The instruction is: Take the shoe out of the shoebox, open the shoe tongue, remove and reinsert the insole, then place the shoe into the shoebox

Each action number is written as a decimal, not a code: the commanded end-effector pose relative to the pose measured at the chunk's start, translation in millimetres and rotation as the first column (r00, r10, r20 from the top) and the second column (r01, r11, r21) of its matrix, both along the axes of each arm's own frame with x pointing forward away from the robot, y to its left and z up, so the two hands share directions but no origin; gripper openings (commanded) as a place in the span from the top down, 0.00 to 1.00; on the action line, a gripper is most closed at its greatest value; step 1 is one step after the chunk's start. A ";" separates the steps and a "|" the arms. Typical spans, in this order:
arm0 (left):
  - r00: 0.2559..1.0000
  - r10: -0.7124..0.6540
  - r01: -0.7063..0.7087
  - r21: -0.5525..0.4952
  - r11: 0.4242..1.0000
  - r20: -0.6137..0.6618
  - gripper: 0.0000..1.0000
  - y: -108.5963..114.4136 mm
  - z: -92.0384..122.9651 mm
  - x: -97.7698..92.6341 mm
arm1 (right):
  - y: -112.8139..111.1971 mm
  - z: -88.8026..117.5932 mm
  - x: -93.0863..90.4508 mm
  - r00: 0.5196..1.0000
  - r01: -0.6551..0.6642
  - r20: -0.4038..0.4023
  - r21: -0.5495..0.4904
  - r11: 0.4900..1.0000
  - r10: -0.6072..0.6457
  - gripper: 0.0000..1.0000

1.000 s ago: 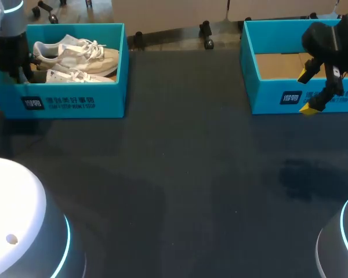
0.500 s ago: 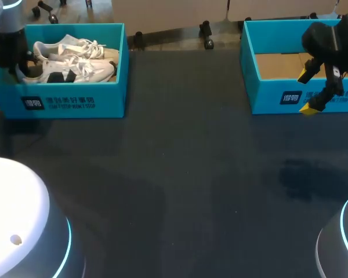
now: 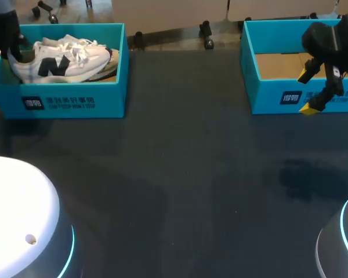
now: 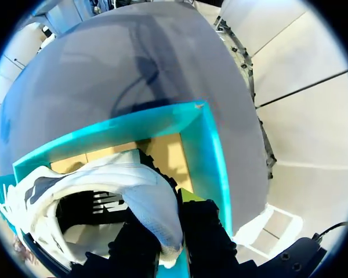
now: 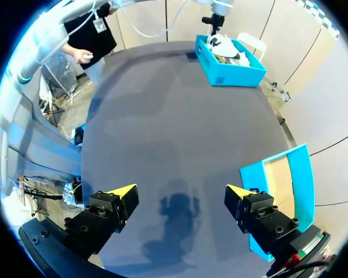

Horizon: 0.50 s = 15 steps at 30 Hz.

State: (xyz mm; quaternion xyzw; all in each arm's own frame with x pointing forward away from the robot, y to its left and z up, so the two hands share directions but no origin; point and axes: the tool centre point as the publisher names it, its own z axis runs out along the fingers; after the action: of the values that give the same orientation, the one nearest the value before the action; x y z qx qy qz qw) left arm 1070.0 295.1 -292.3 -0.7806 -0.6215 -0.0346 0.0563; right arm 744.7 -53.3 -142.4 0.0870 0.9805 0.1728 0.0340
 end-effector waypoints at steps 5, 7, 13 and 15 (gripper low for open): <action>1.000 0.006 -0.007 0.021 1.000 0.016 1.00 -1.0 46.0 -10.9 | 1.0 -0.4 1.5 1.000 0.000 -0.003 -0.002 1.000 0.000 0.00; 1.000 -0.007 0.007 0.035 0.999 0.013 1.00 -0.8 55.1 -13.7 | 1.0 -0.4 1.5 1.000 0.000 -0.003 -0.002 1.000 0.000 0.00; 1.000 -0.011 0.011 0.044 0.999 0.013 1.00 -0.5 72.0 -21.9 | 1.0 -0.4 1.5 1.000 0.000 -0.003 -0.002 1.000 0.000 0.00; 1.000 -0.005 0.005 0.039 0.999 0.017 1.00 -0.9 76.0 -24.2 | 1.0 -0.4 1.5 1.000 0.000 -0.003 -0.002 1.000 0.000 0.00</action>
State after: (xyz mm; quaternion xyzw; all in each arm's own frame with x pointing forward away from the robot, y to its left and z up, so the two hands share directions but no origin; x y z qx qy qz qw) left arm 1053.3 294.0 -225.5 -0.7814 -0.6181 -0.0496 0.0702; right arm 744.7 -53.3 -142.4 0.0870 0.9805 0.1728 0.0340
